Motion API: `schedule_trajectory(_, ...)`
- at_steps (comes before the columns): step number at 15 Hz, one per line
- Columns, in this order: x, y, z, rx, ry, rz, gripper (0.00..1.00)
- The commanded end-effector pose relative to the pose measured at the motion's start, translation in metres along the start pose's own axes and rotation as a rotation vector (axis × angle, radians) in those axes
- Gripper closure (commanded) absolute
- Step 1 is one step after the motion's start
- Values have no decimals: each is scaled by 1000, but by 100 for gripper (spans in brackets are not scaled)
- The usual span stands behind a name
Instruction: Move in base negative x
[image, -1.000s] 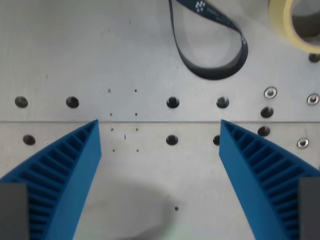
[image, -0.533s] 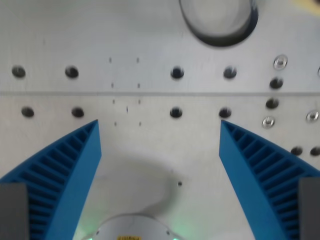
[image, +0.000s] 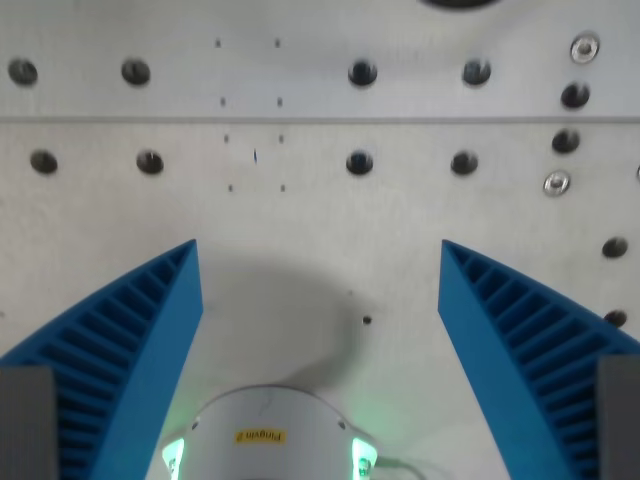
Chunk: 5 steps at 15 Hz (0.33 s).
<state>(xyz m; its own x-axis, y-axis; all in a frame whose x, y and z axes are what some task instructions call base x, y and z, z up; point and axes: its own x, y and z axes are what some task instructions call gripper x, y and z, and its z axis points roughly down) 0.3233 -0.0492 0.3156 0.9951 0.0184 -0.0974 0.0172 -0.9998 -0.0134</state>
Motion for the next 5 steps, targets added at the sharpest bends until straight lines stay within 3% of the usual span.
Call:
schedule_trajectory(1, -26, 4, 1, -15, 92, -7, 0)
schedule_trajectory(5, -46, 3, 7, -15, 92, -7, 0)
